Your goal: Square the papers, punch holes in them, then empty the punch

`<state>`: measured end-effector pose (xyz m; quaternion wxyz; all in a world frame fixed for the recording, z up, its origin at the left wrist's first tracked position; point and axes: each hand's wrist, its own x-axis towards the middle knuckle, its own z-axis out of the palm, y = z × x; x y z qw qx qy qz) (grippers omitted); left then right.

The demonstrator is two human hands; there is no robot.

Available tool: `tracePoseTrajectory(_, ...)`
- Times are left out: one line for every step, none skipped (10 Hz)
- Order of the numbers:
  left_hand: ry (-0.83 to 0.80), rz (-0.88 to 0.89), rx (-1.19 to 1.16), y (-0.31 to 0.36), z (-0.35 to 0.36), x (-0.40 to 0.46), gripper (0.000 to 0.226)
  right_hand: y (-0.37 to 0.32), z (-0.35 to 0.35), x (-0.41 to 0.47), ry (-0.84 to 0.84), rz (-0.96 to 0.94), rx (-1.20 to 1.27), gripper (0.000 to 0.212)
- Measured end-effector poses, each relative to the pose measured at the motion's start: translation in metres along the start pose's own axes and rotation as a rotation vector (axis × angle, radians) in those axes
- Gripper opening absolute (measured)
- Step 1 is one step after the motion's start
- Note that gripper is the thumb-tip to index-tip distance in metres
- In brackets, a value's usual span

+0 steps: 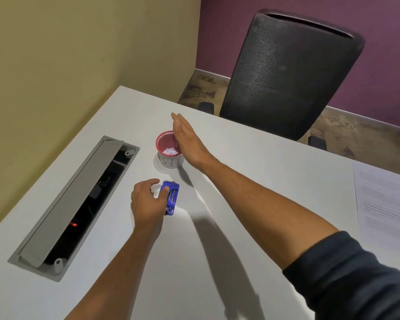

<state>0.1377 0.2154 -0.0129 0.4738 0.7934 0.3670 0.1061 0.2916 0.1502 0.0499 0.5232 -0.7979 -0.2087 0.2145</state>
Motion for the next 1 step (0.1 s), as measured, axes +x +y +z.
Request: tracePoseTrajectory(0.045,0.061,0.047,0.0042,0.0,-0.0108,0.024,0.0168,-0.0067,-0.03,0.152,-0.075,-0.098,0.047)
